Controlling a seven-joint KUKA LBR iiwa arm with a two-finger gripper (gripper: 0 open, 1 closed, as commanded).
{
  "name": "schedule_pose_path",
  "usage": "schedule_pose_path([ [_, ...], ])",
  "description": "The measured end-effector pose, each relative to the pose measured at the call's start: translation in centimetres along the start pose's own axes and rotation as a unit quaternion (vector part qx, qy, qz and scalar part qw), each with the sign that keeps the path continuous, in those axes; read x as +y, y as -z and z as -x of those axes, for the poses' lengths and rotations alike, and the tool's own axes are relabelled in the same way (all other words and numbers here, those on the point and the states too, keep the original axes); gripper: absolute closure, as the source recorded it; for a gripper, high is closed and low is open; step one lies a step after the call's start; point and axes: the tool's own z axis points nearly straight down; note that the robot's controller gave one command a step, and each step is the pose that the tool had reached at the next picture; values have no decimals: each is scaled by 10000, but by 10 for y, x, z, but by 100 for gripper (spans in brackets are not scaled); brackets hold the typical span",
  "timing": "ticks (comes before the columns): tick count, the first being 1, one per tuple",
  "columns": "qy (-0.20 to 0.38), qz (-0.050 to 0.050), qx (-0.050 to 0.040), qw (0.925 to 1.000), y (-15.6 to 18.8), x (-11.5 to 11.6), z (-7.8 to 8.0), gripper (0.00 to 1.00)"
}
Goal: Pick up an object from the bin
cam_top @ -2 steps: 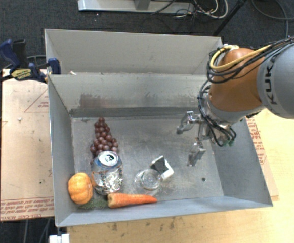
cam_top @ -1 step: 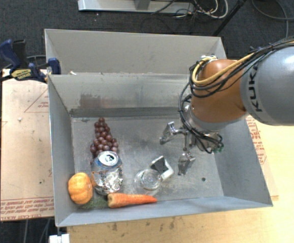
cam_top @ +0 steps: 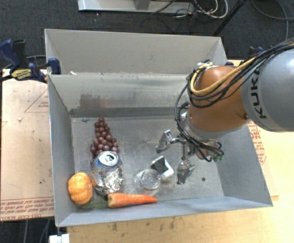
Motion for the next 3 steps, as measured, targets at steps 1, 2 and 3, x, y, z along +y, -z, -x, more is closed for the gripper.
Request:
schedule_pose_path([
  [1,157,-12,-34,9999,-65,5,11,0],
  [2,763,-60,-208,9969,-67,4,11,100],
  [3,840,-58,-188,9963,-65,3,8,100],
])
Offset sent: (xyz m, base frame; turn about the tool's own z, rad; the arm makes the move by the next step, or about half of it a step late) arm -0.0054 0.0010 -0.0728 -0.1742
